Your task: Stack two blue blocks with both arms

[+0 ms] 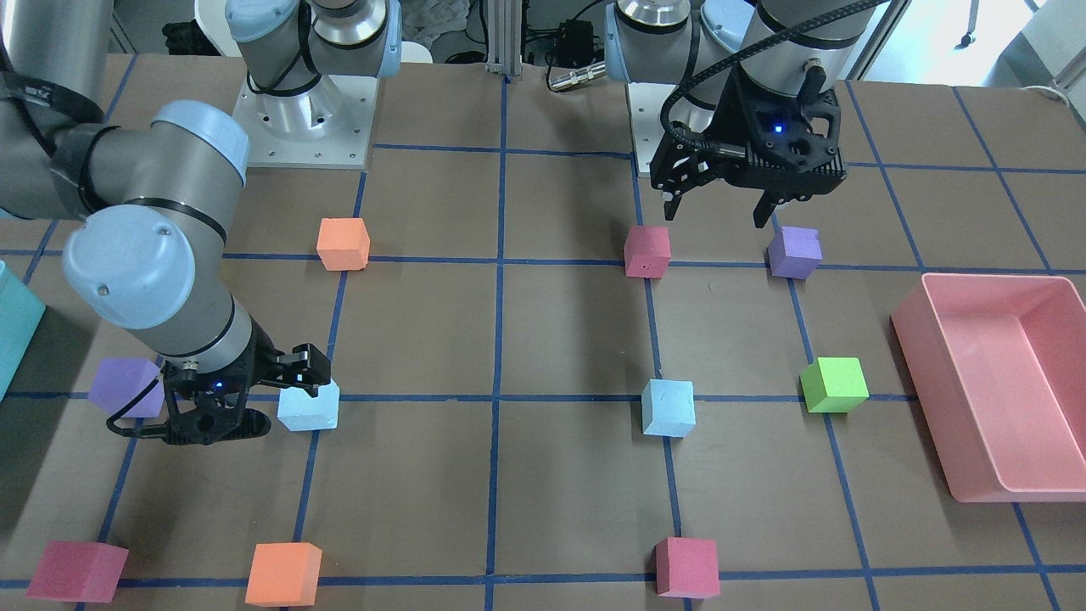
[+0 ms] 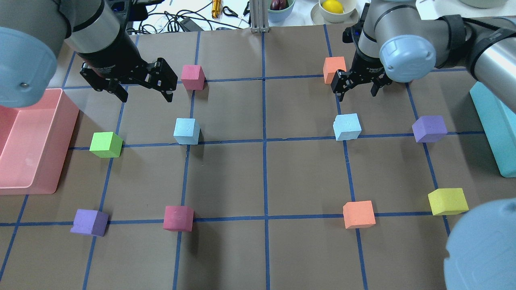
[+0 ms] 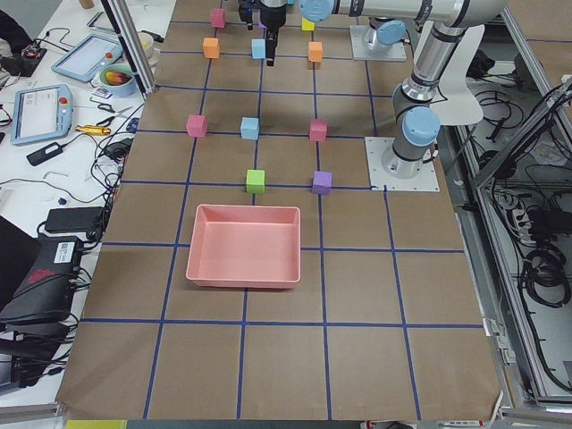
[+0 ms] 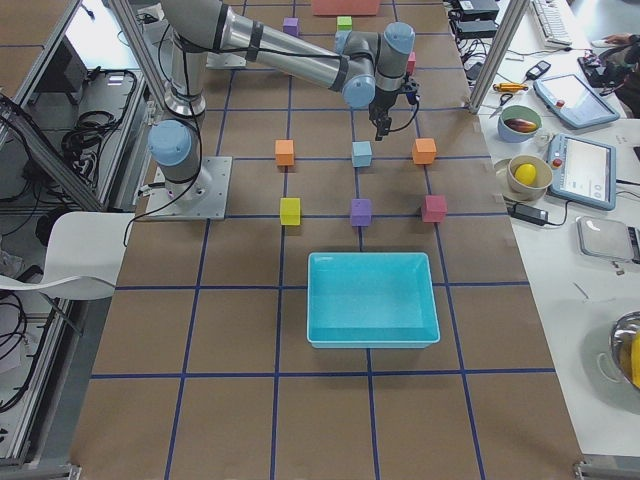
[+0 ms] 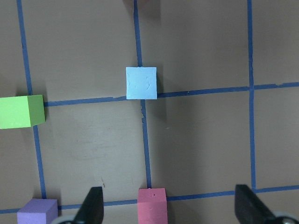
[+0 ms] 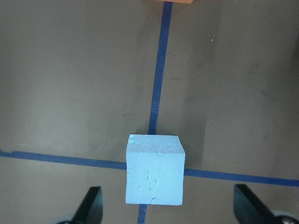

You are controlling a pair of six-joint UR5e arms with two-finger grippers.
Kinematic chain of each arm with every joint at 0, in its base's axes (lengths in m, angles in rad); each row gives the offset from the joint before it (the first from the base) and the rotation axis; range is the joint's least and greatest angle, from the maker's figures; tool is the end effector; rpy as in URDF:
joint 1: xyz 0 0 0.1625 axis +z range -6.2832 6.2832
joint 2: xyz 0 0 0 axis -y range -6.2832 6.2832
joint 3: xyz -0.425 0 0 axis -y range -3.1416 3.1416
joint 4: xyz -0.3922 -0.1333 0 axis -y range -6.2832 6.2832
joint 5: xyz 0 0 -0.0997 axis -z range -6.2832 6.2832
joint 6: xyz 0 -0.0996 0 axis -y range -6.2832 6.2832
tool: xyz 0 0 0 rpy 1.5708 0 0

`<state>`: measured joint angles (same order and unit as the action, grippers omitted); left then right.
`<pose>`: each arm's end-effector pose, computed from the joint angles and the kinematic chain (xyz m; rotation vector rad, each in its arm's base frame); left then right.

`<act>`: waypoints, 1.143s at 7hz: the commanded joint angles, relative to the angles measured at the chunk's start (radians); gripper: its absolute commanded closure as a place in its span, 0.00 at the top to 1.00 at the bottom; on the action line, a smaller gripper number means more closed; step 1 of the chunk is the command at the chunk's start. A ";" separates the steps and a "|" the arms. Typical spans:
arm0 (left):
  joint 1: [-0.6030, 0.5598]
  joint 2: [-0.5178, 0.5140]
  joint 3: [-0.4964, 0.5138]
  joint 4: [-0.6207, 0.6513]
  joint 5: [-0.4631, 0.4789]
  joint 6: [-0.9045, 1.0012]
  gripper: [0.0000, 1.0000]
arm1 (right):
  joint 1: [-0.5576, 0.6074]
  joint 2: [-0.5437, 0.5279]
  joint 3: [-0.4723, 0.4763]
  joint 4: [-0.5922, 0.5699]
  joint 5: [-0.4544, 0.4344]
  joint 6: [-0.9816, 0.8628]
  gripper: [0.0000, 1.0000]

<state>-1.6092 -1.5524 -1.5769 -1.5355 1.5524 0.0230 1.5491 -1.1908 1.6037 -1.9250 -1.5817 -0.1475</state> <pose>-0.1538 -0.4831 0.4975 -0.0965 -3.1205 0.0741 0.1189 -0.6133 0.2945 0.1975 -3.1281 -0.0931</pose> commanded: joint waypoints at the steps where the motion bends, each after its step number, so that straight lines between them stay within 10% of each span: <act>1: 0.000 0.000 0.000 0.000 0.000 0.002 1.00 | 0.000 0.022 0.095 -0.104 0.005 -0.007 1.00; 5: 0.000 0.000 0.000 0.000 0.000 0.002 1.00 | 0.000 0.051 0.183 -0.258 0.005 -0.001 0.96; 6: 0.000 0.000 0.000 0.000 0.000 0.002 1.00 | 0.000 0.053 0.189 -0.267 0.009 0.003 0.51; 8: 0.000 0.000 0.000 0.000 0.000 0.002 1.00 | 0.000 0.050 0.194 -0.267 0.006 -0.009 0.13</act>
<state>-1.6092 -1.5524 -1.5769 -1.5355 1.5524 0.0246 1.5493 -1.1397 1.7950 -2.1896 -1.5737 -0.1481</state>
